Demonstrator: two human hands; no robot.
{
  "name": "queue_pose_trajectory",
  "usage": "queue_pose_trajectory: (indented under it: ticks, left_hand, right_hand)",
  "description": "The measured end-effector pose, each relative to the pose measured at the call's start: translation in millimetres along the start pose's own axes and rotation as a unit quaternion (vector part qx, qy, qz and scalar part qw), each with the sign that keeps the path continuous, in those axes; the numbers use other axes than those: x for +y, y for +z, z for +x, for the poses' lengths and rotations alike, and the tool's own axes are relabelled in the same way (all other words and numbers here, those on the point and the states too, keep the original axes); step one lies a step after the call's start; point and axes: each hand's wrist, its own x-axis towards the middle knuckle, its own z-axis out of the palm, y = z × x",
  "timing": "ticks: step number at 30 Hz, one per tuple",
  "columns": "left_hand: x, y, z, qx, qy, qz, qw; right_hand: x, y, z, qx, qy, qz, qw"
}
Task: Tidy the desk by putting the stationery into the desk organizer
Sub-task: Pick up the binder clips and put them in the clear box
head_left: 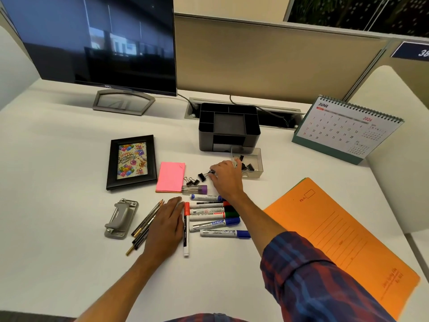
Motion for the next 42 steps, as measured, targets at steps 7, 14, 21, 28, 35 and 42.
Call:
queue_pose_trajectory:
  ticks: [7,14,21,28,35,42]
  left_hand:
    - [-0.3,0.0,0.7,-0.003,0.000,0.000,1.000]
    - [0.6,-0.6,0.6,-0.004,0.002,-0.001,1.000]
    - [1.4,-1.3,1.3,-0.001,0.005,-0.005,1.000]
    - [0.4,-0.9,0.7,-0.004,0.004,-0.001,1.000]
    - [1.4,-2.2,0.1,-0.003,0.001,0.000,1.000]
    - [1.3,-1.6,0.2,-0.005,0.000,-0.001,1.000]
  right_hand:
    - [3.1,-3.8,-3.5,0.055,0.017,0.071,0.996]
    - [22.1,-14.0,-1.4,0.187,0.075,0.128,0.971]
    - [51.9,-30.7,-0.9,0.178,0.180,0.123,0.960]
    - [46.7,-25.3,-4.8,0.174,0.084,0.155,0.969]
    - [11.1,-12.6,-7.1,-0.014,-0.087,0.090,0.992]
    - [-5.0,-7.4,-4.3,-0.131,-0.129,0.050,0.982]
